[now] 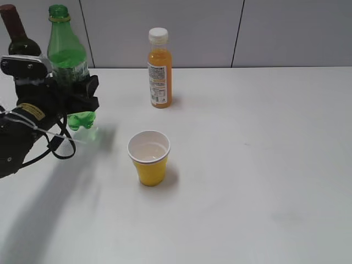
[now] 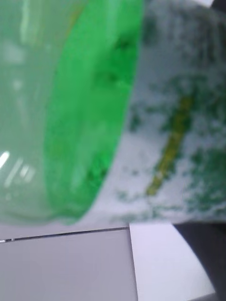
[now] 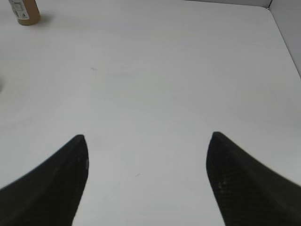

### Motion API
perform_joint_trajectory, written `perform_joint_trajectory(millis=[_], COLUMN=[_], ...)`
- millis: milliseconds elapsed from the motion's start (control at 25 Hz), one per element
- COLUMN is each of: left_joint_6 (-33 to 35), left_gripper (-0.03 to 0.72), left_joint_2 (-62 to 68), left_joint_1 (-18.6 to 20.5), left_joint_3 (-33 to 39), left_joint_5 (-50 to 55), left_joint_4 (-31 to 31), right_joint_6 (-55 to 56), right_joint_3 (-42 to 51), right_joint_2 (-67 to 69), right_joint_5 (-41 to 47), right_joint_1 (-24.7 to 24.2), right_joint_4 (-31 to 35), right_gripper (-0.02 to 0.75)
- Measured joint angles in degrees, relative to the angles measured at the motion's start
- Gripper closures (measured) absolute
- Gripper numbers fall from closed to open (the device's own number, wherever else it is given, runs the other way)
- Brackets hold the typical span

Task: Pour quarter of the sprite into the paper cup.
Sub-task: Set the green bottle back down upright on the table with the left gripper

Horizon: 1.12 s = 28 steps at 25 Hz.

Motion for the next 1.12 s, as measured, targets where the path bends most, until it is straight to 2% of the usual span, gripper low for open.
perform_joint_trajectory(millis=[280,760,840,960,1120], left_joint_6=[-0.4,-1.3,-1.3,-1.3,-1.3], left_gripper=[0.232,0.233,0.183,0.053,0.002], left_joint_2=[5.0,9.4,9.4,9.4,8.6], left_joint_1=[0.3,0.8,0.9,0.9,0.9], left_joint_3=[-6.2,-7.4,-7.4,-7.4,-5.5], left_joint_5=[-0.1,-1.9,-2.0,-2.0,-2.5], left_joint_4=[0.5,1.0,1.6,3.6,5.1], right_joint_6=[0.0,0.0,0.0,0.0,0.0], right_joint_3=[0.0,0.0,0.0,0.0,0.0], right_joint_2=[0.0,0.0,0.0,0.0,0.0], right_joint_5=[0.0,0.0,0.0,0.0,0.0], right_joint_1=[0.0,0.0,0.0,0.0,0.0], right_joint_4=[0.0,0.0,0.0,0.0,0.0], right_gripper=[0.146,0.146,0.146,0.146,0.146])
